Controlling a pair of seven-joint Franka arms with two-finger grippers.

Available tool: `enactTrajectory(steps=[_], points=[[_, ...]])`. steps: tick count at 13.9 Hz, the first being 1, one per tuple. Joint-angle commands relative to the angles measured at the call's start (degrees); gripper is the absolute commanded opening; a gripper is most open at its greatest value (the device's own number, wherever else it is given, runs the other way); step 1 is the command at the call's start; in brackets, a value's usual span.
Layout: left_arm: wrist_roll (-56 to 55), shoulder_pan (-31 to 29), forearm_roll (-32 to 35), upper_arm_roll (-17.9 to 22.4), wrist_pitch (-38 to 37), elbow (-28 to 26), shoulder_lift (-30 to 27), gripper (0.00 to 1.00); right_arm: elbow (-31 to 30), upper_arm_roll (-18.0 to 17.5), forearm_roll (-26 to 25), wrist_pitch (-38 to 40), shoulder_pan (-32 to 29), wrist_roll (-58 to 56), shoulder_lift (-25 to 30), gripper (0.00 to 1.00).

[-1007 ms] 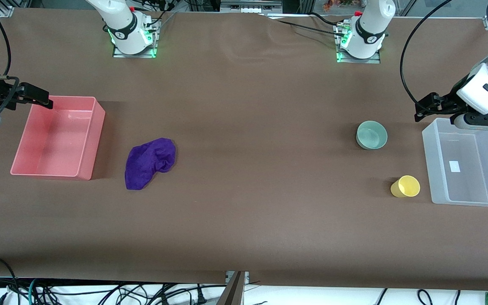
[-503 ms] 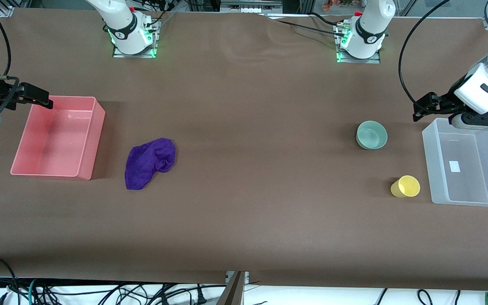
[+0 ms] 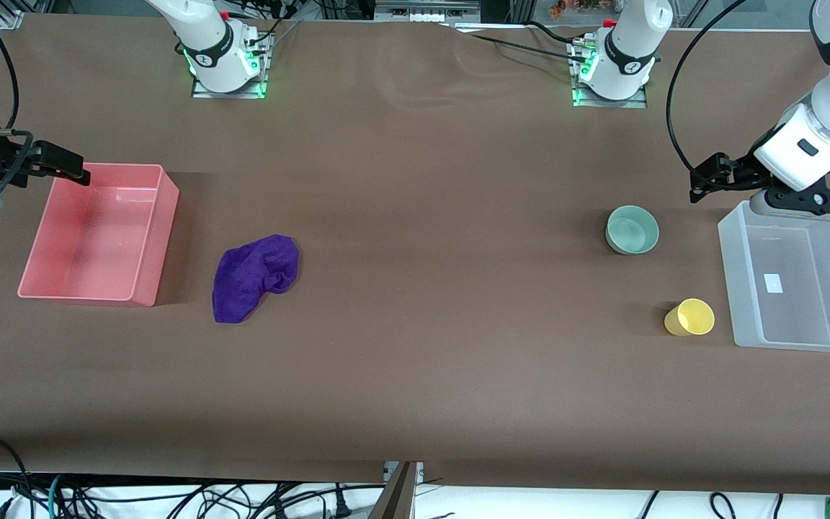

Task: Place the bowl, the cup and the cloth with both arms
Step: 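Grasp the purple cloth with the right gripper while the left gripper grasps the bowl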

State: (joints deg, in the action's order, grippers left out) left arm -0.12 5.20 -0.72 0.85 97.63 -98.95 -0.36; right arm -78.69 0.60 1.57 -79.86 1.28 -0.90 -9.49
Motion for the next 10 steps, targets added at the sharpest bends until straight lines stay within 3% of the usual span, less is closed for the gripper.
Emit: enactTrajectory(steps=[1,7,10], points=[[-0.24,0.16,-0.42,0.21,-1.48,0.77,-0.52,1.0,0.73,0.1,-0.25,0.14,0.39,-0.16,-0.36,1.0],[-0.24,0.17,-0.42,0.12,-1.74,0.77,-0.52,1.0,-0.32,-0.25,-0.51,-1.27,0.48,-0.24,-0.53,1.0],[-0.32,0.16,-0.42,0.21,-2.45,0.86,-0.52,1.0,-5.15,-0.25,-3.06,-1.62,0.22,-0.59,-0.62,1.0]])
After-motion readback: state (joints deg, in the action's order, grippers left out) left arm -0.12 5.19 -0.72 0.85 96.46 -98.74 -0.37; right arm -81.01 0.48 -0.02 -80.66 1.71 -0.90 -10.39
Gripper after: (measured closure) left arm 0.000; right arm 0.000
